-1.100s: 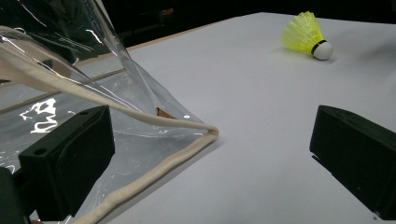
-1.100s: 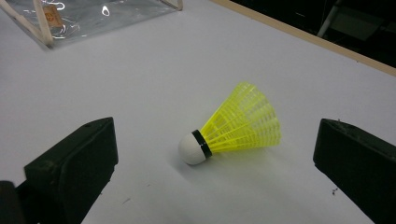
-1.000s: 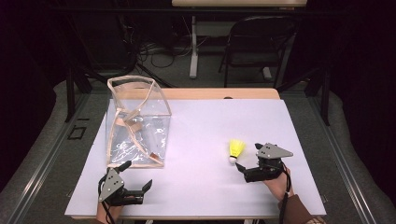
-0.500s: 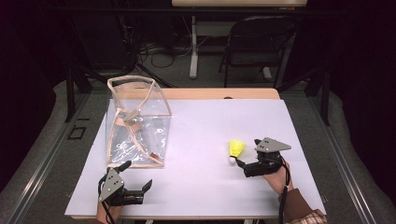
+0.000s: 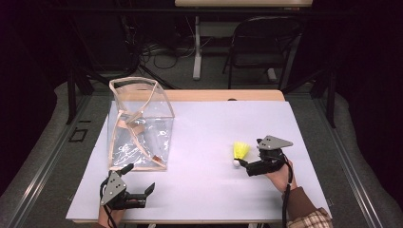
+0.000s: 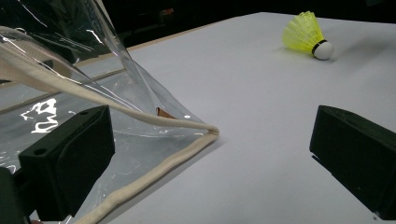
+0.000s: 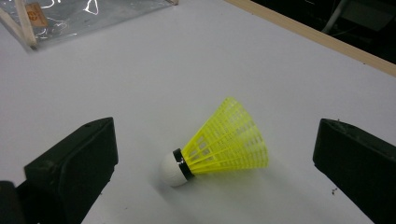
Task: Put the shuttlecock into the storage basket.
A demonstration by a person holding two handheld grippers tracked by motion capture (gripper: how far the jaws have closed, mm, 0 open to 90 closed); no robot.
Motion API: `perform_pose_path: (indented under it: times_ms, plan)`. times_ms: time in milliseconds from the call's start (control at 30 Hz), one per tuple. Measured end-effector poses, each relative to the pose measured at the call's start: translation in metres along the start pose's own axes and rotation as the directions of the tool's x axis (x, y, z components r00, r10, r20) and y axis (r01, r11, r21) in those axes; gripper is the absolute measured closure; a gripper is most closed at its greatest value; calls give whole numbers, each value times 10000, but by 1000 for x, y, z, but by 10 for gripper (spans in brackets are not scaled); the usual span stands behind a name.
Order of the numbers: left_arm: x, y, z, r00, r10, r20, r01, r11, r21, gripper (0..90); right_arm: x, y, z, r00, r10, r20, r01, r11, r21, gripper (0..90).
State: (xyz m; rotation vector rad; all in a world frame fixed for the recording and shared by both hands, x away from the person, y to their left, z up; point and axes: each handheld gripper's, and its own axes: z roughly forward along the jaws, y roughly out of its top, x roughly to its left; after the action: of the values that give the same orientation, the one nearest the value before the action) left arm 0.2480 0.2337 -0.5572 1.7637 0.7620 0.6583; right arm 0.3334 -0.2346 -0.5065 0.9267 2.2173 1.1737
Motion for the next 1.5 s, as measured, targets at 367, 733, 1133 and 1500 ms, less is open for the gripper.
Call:
perform_pose_path:
  times_ms: [367,733,1133,1500]
  plan:
    - [0,0,0,10000,-39,-1,39,10000,-23,0,-4,7,9,10000,-59,-58,60,9997,253,0]
    - [0,0,1,10000,-13,13,13,10000,0,0,-7,12,20,9999,-109,-107,115,9984,548,56]
    - [0,0,1,10000,-10,14,10,10000,14,0,-11,12,34,9998,-105,-153,119,9960,883,166]
    - [0,0,0,10000,-32,22,32,10000,4,0,-17,10,47,9996,63,-289,-24,9913,1314,290]
